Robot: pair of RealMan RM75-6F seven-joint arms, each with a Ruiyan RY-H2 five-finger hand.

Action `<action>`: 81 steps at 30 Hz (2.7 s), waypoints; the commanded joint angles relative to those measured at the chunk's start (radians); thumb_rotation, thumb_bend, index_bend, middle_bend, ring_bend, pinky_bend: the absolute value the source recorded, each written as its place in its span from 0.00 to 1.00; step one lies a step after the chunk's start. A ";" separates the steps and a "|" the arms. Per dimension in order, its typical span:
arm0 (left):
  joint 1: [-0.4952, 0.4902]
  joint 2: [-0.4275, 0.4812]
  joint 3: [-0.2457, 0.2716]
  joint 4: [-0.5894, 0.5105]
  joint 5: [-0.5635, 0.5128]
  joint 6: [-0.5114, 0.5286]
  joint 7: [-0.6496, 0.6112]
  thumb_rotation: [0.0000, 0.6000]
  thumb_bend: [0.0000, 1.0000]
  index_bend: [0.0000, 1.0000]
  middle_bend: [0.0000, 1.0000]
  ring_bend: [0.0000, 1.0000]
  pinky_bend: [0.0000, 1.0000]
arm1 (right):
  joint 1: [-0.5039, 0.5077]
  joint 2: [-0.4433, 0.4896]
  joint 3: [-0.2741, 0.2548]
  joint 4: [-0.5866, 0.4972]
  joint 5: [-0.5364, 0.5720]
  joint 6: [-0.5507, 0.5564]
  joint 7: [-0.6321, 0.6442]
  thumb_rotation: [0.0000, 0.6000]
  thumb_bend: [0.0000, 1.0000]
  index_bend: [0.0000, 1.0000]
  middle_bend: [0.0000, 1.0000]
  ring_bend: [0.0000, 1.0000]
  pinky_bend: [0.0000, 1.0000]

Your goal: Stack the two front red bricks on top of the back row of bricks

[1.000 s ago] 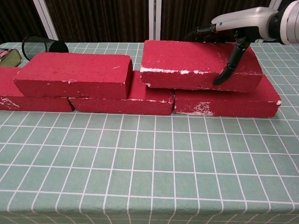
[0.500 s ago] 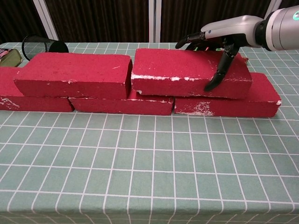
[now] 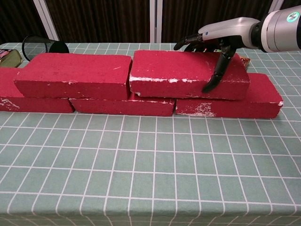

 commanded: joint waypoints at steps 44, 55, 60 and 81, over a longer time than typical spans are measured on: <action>0.002 -0.001 0.003 0.022 0.002 -0.015 -0.029 1.00 0.00 0.04 0.00 0.00 0.00 | 0.041 -0.038 -0.027 0.030 0.042 0.003 0.013 1.00 0.01 0.04 0.21 0.18 0.19; 0.002 -0.003 0.004 0.025 0.000 -0.019 -0.031 1.00 0.00 0.04 0.00 0.00 0.00 | 0.046 -0.042 -0.030 0.036 0.046 0.002 0.017 1.00 0.01 0.04 0.21 0.17 0.19; 0.003 -0.003 0.004 0.025 0.000 -0.018 -0.031 1.00 0.00 0.04 0.00 0.00 0.00 | 0.047 -0.043 -0.030 0.037 0.045 -0.001 0.021 1.00 0.01 0.04 0.20 0.17 0.19; 0.007 -0.007 0.005 0.035 0.001 -0.016 -0.043 1.00 0.00 0.04 0.00 0.00 0.00 | 0.046 -0.046 -0.029 0.036 0.037 -0.003 0.040 1.00 0.00 0.00 0.00 0.00 0.00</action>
